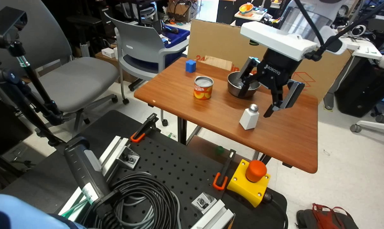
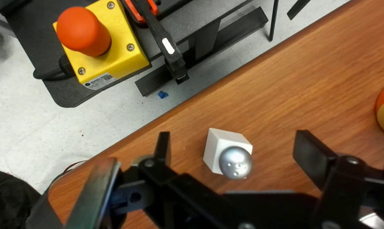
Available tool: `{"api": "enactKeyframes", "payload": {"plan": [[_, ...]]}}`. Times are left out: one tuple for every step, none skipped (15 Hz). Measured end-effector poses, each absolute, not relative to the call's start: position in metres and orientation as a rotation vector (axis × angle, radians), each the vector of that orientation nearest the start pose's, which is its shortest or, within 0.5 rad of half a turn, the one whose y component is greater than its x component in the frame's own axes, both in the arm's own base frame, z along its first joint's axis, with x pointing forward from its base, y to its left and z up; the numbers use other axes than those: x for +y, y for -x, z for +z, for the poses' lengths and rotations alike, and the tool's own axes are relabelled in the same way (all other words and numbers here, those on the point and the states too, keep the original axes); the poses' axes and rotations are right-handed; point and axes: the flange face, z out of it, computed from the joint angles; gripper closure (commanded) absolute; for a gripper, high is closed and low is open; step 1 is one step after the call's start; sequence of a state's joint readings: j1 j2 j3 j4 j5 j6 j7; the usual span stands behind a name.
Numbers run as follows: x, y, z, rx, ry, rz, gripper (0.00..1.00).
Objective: Put the salt shaker in the pot
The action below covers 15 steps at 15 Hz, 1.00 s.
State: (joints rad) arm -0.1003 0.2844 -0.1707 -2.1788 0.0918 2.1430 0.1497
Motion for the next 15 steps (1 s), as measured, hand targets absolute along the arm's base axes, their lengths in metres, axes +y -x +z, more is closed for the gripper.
{"api": "enactKeyframes", "payload": {"plan": [[-0.138, -0.506, 0.236, 0.752, 2.981, 0.482, 0.41], [-0.139, -0.508, 0.234, 0.77, 2.989, 0.48, 0.48], [-0.14, -0.509, 0.232, 0.786, 2.997, 0.48, 0.57], [-0.14, -0.51, 0.23, 0.801, 3.002, 0.483, 0.63], [-0.141, -0.512, 0.228, 0.813, 3.009, 0.485, 0.72], [-0.141, -0.513, 0.226, 0.824, 3.017, 0.485, 0.79], [-0.141, -0.515, 0.224, 0.832, 3.027, 0.483, 0.85], [-0.141, -0.516, 0.222, 0.837, 3.035, 0.482, 0.93], [-0.14, -0.518, 0.224, 0.84, 3.04, 0.475, 0.93], [-0.139, -0.52, 0.226, 0.839, 3.049, 0.468, 0.94], [-0.138, -0.521, 0.227, 0.837, 3.057, 0.464, 0.93], [-0.137, -0.522, 0.228, 0.831, 3.067, 0.457, 0.93], [-0.136, -0.524, 0.231, 0.823, 3.076, 0.446, 0.93], [-0.134, -0.527, 0.237, 0.815, 3.08, 0.428, 0.93], [-0.131, -0.529, 0.245, 0.809, 3.083, 0.405, 0.93]]}}
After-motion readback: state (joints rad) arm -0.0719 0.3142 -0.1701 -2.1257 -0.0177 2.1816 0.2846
